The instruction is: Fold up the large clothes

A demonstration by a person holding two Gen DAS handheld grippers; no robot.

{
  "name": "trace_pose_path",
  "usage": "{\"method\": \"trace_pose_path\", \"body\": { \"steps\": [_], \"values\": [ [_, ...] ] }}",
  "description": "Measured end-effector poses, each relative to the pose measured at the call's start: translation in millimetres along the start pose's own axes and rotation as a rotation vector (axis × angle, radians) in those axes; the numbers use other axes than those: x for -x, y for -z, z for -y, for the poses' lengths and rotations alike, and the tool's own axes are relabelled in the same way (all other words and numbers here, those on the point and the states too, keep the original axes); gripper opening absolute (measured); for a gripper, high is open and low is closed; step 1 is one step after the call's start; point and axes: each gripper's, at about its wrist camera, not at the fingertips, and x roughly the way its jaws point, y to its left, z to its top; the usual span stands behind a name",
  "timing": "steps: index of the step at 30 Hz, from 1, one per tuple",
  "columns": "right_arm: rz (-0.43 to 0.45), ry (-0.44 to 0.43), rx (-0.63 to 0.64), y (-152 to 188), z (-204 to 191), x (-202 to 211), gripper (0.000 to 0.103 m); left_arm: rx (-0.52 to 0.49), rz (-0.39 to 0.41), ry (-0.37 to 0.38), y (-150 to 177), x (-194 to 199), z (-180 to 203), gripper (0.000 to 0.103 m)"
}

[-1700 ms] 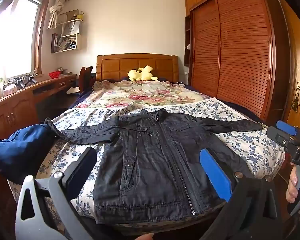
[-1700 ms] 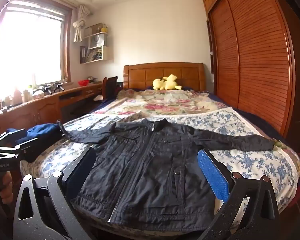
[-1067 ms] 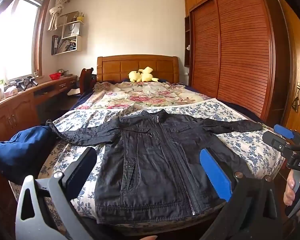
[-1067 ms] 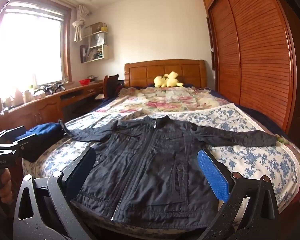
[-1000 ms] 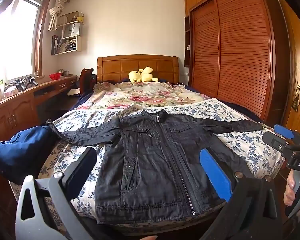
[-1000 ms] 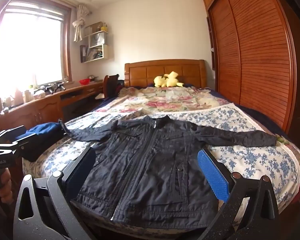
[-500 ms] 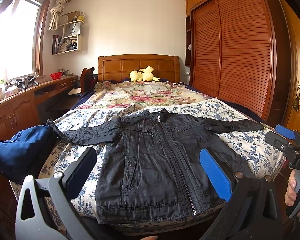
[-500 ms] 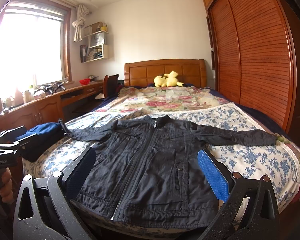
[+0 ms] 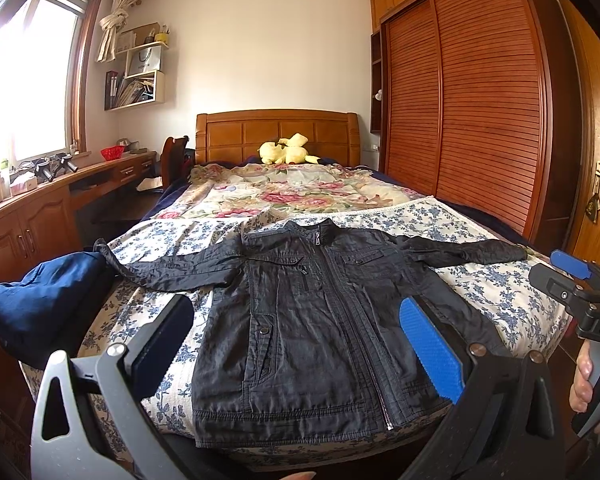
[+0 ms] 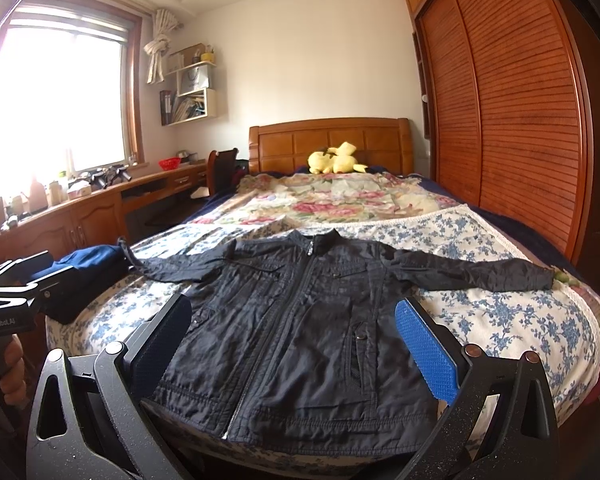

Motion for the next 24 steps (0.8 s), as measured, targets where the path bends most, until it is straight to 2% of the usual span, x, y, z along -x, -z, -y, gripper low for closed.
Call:
{"method": "trace_pose_path", "body": {
  "steps": [24],
  "values": [
    [0.001,0.001,0.003,-0.4,-1.5,1.4,0.103,-0.006,0.007,-0.002,-2.8,2.3,6.5,0.103]
  ]
}}
